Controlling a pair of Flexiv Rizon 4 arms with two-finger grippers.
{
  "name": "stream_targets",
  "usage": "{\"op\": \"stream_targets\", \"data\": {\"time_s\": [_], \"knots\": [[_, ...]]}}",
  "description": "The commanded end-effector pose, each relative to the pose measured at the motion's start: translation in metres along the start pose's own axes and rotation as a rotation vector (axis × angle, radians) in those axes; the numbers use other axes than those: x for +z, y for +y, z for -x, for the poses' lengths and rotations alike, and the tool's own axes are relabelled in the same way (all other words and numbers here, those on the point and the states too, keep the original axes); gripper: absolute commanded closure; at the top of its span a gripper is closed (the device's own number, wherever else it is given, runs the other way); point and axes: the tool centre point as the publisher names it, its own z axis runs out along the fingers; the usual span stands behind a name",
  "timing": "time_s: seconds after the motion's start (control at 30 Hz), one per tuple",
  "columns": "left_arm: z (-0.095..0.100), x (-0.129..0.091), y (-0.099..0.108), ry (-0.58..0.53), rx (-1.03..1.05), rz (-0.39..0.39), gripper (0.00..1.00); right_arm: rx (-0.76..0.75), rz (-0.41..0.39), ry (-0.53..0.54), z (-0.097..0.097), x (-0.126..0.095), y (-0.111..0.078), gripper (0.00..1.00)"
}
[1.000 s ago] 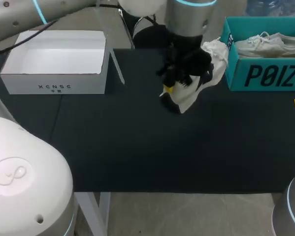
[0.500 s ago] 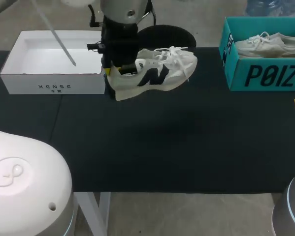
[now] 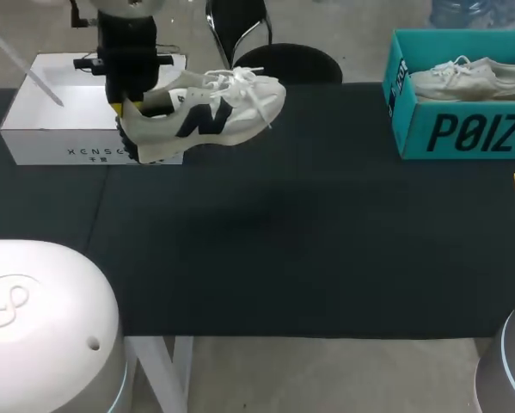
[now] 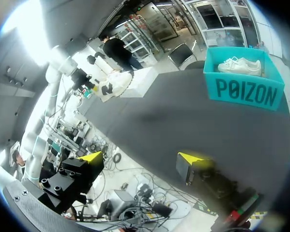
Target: Take the shoe out of the shoebox, open the shoe tongue, remove and reinsert the insole, then place the shoe into the shoebox
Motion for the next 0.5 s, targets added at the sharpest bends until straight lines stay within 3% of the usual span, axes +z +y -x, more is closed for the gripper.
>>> {"op": "stream_targets", "data": {"time_s": [0.03, 0.3, 0.5], "knots": [[-0.034, 0.0, 0.02, -0.086, -0.003, 0.007, 1.0, 0.0, 0.016, -0.013, -0.006, -0.003, -0.01, 0.0], [-0.074, 0.01, 0.05, -0.044, -0.108, 0.004, 1.0, 0.0, 0.016, -0.013, -0.006, -0.003, -0.01, 0.0], [-0.077, 0.011, 0.051, -0.053, -0.167, 0.015, 1.0, 0.0, 0.016, -0.013, -0.006, -0.003, -0.01, 0.0]]}}
